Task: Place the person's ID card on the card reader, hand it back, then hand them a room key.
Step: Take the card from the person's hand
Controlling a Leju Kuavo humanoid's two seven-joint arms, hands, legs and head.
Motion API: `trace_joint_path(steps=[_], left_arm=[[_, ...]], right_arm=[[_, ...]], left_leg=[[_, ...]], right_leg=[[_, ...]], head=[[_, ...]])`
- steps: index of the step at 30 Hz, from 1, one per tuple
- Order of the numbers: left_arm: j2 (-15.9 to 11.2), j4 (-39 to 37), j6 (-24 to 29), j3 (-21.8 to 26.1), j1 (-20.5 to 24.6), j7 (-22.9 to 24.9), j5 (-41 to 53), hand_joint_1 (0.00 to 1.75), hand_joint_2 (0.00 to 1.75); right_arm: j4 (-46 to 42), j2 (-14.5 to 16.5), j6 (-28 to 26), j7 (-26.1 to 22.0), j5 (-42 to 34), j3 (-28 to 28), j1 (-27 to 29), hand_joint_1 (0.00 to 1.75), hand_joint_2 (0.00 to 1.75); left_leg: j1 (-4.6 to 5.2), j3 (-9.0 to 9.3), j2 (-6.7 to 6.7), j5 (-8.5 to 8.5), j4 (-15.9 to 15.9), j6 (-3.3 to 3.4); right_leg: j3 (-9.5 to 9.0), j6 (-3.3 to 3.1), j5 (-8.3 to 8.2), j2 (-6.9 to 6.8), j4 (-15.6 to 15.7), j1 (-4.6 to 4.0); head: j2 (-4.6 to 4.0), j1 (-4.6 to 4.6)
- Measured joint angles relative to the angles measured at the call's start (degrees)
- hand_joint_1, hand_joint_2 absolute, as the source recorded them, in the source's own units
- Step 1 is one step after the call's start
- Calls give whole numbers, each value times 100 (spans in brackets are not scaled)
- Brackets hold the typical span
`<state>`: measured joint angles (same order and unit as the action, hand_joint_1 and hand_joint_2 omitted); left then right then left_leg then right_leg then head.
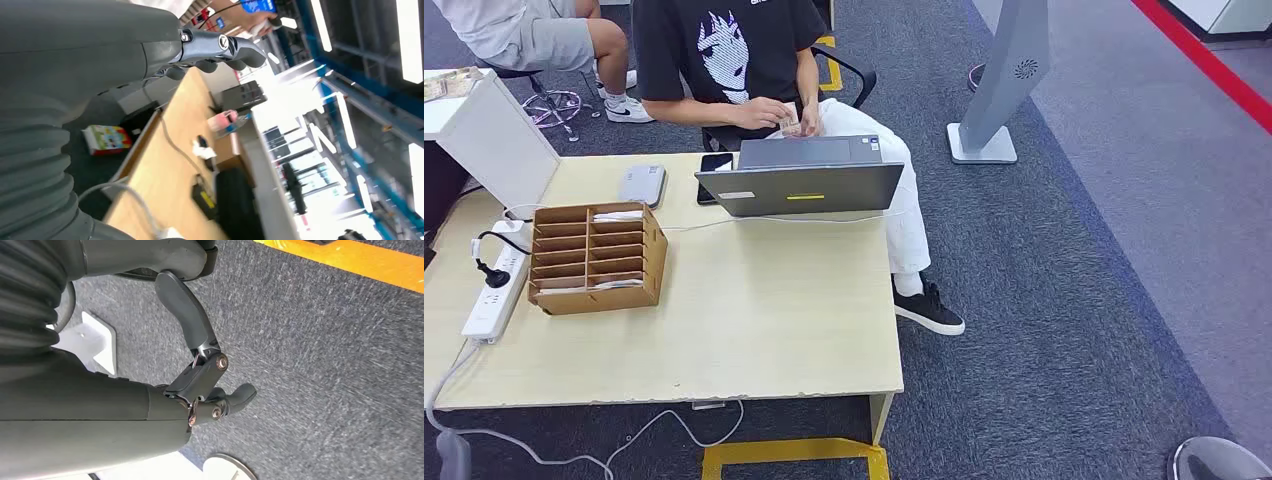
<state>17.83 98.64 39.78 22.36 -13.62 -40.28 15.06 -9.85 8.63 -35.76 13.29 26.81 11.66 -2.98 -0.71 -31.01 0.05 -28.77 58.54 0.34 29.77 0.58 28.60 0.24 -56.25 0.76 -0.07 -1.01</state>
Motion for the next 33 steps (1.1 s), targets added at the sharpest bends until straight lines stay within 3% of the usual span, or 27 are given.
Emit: trace_joint_path(steps=[9, 23, 27, 33], left_arm=[[33, 928, 0, -95, -106, 0, 29, 0, 175], [26, 1389, -10, -280, -218, 11, -55, 0, 175], [-178, 1318, -14, -458, -56, 194, 137, 0, 175], [-750, 947, -9, -865, 584, 672, 558, 0, 175]], right_arm=[[0, 0, 65, -9, 122, 104, -4, 0, 175], [7, 0, 120, 54, 163, 128, -2, 0, 175], [8, 0, 189, 64, 260, 136, -5, 0, 175], [8, 0, 321, -26, 337, 152, -24, 0, 175]], left_leg=[[0, 0, 0, 0, 0, 0], [1, 1, 0, 0, 0, 0], [1, 2, 0, 1, 0, -1], [0, 2, 1, 9, 1, -10]], right_leg=[[0, 0, 0, 0, 0, 0], [3, 0, 0, 0, 0, 1], [5, 0, 0, 0, 0, 0], [6, -8, -5, 1, -7, 0]], head=[[0, 1], [0, -1], [0, -2], [0, 0]])
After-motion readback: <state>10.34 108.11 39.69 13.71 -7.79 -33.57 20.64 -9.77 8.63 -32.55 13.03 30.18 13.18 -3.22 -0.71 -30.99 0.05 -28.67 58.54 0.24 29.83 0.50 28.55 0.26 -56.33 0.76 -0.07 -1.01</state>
